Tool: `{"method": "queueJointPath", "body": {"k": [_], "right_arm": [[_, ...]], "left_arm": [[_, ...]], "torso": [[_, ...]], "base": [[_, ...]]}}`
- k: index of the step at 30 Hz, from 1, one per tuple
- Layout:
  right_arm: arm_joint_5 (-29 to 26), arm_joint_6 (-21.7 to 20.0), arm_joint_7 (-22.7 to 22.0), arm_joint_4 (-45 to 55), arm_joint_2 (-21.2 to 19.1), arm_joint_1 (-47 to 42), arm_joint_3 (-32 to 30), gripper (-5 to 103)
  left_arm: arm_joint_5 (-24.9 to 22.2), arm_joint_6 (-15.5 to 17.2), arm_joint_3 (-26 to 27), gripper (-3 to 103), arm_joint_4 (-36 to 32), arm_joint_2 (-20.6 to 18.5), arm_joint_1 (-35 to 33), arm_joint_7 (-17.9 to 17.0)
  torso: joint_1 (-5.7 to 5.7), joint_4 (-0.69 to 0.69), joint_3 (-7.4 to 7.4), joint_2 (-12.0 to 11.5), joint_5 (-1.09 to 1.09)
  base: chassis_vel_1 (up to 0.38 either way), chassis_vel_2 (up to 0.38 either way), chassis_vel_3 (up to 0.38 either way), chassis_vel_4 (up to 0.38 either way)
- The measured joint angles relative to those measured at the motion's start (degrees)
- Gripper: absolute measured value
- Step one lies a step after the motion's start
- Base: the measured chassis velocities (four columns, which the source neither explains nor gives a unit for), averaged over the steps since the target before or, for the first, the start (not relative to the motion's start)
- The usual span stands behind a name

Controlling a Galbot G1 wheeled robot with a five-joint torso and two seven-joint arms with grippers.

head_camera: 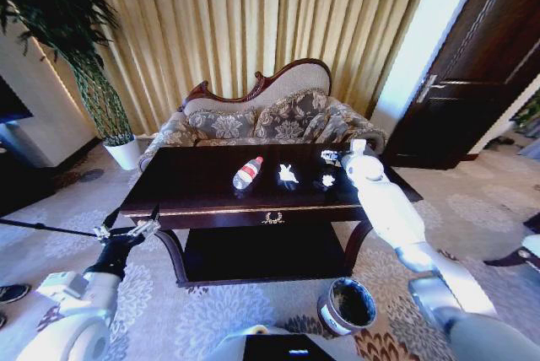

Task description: Move to the front of the table and place the trash on the table into the trash bin.

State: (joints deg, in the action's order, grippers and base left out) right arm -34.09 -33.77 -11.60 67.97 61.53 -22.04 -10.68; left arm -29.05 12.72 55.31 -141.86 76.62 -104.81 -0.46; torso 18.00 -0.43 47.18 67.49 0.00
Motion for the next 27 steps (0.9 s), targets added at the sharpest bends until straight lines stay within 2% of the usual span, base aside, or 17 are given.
{"method": "queueJointPath", "body": {"k": [6,15,16,18,20,23,24,27], "right_arm": [[1.74,-0.07,-2.47,-1.12,0.73,0.44,0.47,100],[2.54,-0.25,-2.66,-2.21,0.64,-0.45,-0.04,100],[2.54,-0.25,-2.68,-2.32,0.59,-0.49,-0.11,103],[2.22,-0.20,-2.88,-2.09,0.37,-0.59,-0.16,94],[2.09,-0.19,-3.01,-1.86,0.25,-0.59,-0.14,94],[1.89,-0.15,-3.23,-1.37,0.02,-0.59,-0.04,78],[1.89,-0.15,-3.23,-1.37,0.02,-0.59,-0.04,78],[1.85,-0.04,-3.22,-1.33,0.00,-0.65,-0.03,62]], "left_arm": [[-0.44,-0.01,0.41,100,-0.07,0.37,-0.07,0.01],[-1.01,-0.17,0.70,100,0.05,0.34,0.07,0.07],[-1.07,-0.20,0.67,100,0.13,0.33,0.15,0.05],[-1.30,-0.21,0.56,100,0.27,0.34,0.32,-0.46],[-1.42,-0.21,0.53,100,0.37,0.36,0.39,-0.66],[-1.54,-0.22,0.47,100,0.51,0.38,0.44,-0.79],[-1.54,-0.22,0.47,100,0.51,0.38,0.44,-0.79],[-1.54,-1.24,0.14,100,0.98,0.31,0.79,-1.27]], "torso": [[0.00,0.00,-0.01,0.00,0.00],[0.00,-0.01,0.00,0.00,0.01],[0.00,-0.01,0.00,0.00,0.00],[0.00,0.00,-0.01,0.00,0.01],[0.00,0.00,0.00,0.00,0.00],[0.00,0.00,-0.01,0.01,0.01],[0.00,0.00,-0.01,0.01,0.01],[0.00,0.00,0.00,0.00,0.00]], "base": [[0.000,0.000,0.000,0.000],[0.000,0.000,0.000,0.000],[0.000,0.000,0.000,0.000],[0.000,0.000,0.000,0.000],[0.000,0.000,0.000,0.000],[0.000,0.000,0.000,0.000],[0.000,0.000,0.000,0.000],[0.000,0.000,0.000,0.000]]}}
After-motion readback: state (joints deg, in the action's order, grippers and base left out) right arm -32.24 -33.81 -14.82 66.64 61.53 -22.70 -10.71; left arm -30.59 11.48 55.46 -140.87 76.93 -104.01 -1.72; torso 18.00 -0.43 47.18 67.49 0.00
